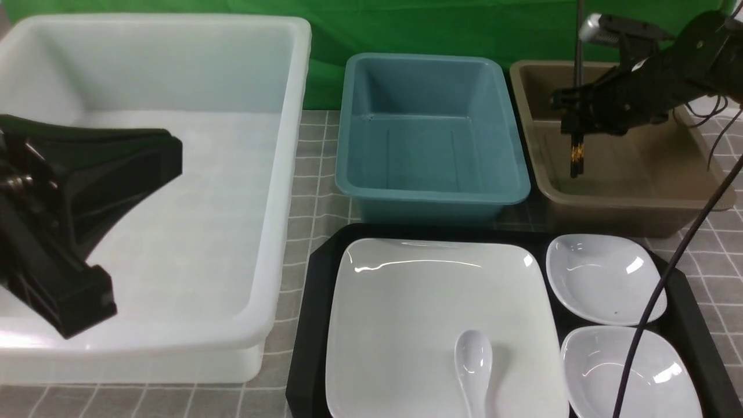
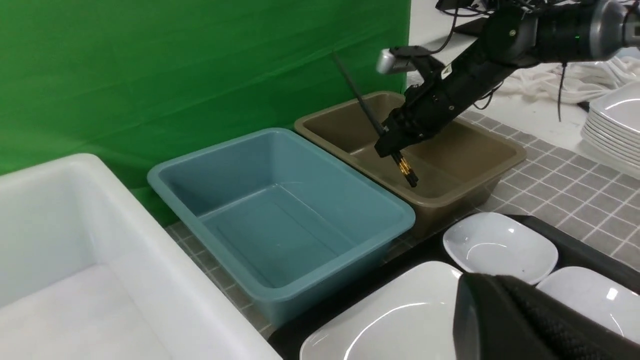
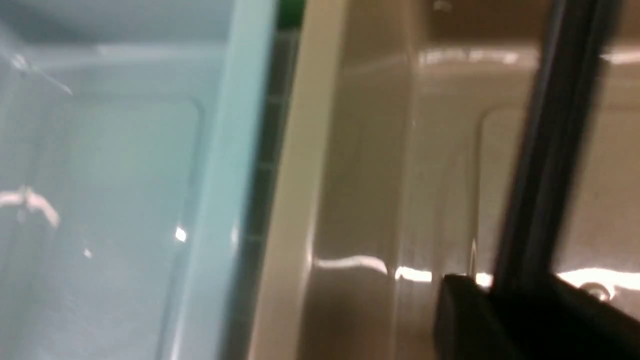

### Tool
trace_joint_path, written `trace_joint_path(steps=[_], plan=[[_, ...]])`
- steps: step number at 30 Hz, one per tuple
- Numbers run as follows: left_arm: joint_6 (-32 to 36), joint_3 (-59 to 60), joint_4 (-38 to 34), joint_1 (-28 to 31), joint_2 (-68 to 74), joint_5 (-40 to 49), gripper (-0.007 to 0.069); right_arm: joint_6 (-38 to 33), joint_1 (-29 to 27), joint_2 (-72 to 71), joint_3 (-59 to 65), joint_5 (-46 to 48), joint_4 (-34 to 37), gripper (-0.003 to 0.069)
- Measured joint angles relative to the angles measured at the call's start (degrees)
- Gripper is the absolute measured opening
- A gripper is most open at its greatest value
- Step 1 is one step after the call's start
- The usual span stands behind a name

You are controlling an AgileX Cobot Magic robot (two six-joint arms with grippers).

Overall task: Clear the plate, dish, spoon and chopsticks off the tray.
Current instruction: Use the right arm to put the chopsticks into the small storage box on the right, then use the right arm to grab a small plate from the dinner plate

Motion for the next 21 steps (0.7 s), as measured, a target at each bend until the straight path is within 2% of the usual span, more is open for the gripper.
trace_joint_path(steps=[2, 4, 12, 17, 18, 19, 21], plan=[[0.0, 0.0, 0.8, 0.0, 0.0, 0.1, 0.0005, 0.1, 0.0, 0.1, 0.0, 0.7, -0.2, 0.0295], [0.0, 0.0, 1.8, 0.0, 0.0, 0.1, 0.0005, 0.3, 0.0, -0.1, -0.1, 1.2, -0.4, 0.0329], [0.0, 0.0, 5.1, 0.0, 0.0, 0.1, 0.0005, 1.2, 0.0, -7.1, -0.1, 8.4, -2.5, 0.0336], [-0.5, 0.0, 7.1, 0.0, 0.0, 2.1, 0.0005, 0.9, 3.0, -17.2, 0.1, 26.0, -5.4, 0.0179], [-0.5, 0.0, 7.1, 0.0, 0.0, 2.2, 0.0005, 0.9, 3.7, -17.6, 0.4, 26.5, -5.7, 0.0174], [-0.9, 0.0, 7.1, 0.0, 0.0, 3.9, 0.0005, 1.6, 7.3, -21.6, 3.0, 28.6, -10.3, 0.0136], [-1.0, 0.0, 7.2, 0.0, 0.0, 6.0, 0.0005, 3.5, 11.8, -26.0, 7.2, 29.2, -14.9, 0.0118]])
